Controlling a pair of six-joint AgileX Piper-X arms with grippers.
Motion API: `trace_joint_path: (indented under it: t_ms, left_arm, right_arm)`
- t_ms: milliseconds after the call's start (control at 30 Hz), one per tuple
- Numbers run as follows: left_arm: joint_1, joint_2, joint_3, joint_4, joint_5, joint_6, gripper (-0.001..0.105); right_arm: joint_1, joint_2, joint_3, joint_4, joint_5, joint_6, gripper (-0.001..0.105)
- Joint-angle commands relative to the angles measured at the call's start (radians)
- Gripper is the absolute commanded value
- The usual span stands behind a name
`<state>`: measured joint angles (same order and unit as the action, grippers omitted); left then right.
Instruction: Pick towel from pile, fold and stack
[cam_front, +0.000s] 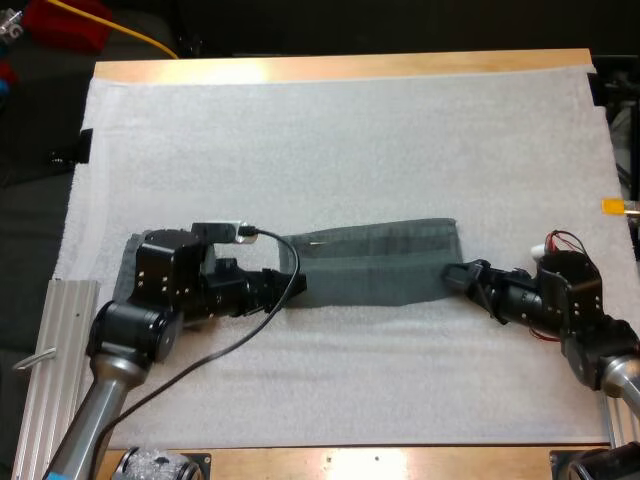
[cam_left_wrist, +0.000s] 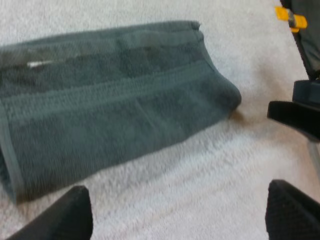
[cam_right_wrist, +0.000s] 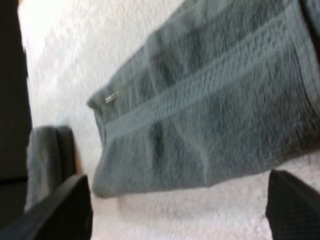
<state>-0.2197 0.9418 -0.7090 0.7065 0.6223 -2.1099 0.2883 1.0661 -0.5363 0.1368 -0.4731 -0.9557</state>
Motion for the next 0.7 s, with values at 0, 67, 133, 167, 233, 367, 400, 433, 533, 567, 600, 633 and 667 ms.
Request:
trace_joint_path:
  t_ms: [0,67,133,167,233,367,400,433,533,567,600,633,667]
  left_arm:
    - [0.002,-0.016,-0.007,0.023,0.019,0.007,0.069]
    - [0.002,-0.028,-0.007,0.044,0.028,0.018,0.069]
    - [0.002,-0.043,-0.007,0.067,0.039,0.03,0.069]
    - [0.002,-0.05,-0.007,0.084,0.044,0.036,0.069]
    - [0.002,-0.055,-0.007,0.102,0.049,0.041,0.069]
    - [0.002,-0.055,-0.007,0.116,0.057,0.043,0.069]
    - [0.002,-0.055,-0.007,0.118,0.057,0.043,0.069]
    - [0.002,-0.055,-0.007,0.121,0.064,0.043,0.069]
    - [0.002,-0.055,-0.007,0.128,0.072,0.043,0.069]
    - [0.002,-0.055,-0.007,0.128,0.072,0.043,0.069]
    - [0.002,-0.055,-0.007,0.128,0.072,0.043,0.069]
    - [0.002,-0.055,-0.007,0.128,0.075,0.043,0.069]
    - [0.002,-0.055,-0.007,0.128,0.081,0.043,0.069]
  right_arm:
    - [-0.004,-0.016,-0.008,0.031,0.011,-0.024,0.07]
    - [-0.004,-0.03,-0.01,0.047,0.023,-0.045,0.07]
    - [-0.004,-0.039,-0.019,0.079,0.036,-0.072,0.07]
    - [-0.004,-0.038,-0.039,0.117,0.048,-0.108,0.07]
    - [-0.004,-0.038,-0.07,0.172,0.077,-0.172,0.07]
    - [-0.004,-0.037,-0.14,0.277,0.13,-0.277,0.07]
    - [-0.006,-0.036,-0.155,0.3,0.142,-0.303,0.07]
    - [-0.006,-0.036,-0.174,0.331,0.158,-0.332,0.07]
    - [-0.029,-0.021,-0.212,0.395,0.163,-0.384,0.07]
    - [-0.05,-0.013,-0.22,0.408,0.158,-0.394,0.07]
    - [-0.073,-0.004,-0.227,0.416,0.146,-0.406,0.07]
    - [-0.087,0.003,-0.231,0.422,0.132,-0.415,0.07]
    - [-0.126,0.019,-0.24,0.429,0.085,-0.428,0.07]
